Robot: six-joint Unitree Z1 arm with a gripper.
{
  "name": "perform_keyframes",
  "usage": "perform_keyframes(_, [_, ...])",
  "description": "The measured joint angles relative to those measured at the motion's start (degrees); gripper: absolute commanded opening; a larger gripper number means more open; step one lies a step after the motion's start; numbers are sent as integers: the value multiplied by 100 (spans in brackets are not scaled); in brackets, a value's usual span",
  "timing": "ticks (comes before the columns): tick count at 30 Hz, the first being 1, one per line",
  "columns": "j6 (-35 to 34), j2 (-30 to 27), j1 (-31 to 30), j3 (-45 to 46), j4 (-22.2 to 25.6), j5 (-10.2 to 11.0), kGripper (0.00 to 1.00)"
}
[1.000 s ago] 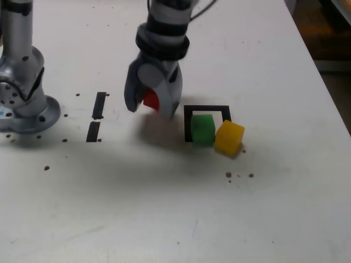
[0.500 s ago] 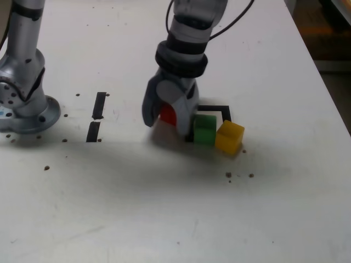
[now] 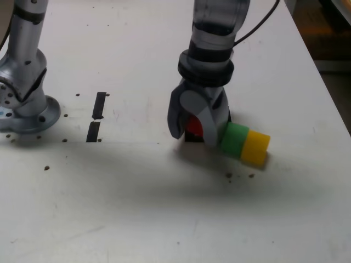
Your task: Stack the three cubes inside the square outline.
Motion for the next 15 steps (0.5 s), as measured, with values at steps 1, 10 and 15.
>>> perform_keyframes(1, [18, 8, -20, -37, -17, 0, 17])
perform_keyframes(10, [100, -26, -68, -95, -84, 49, 17])
perform_keyframes(15, [52, -174, 46, -46, -47, 103, 17])
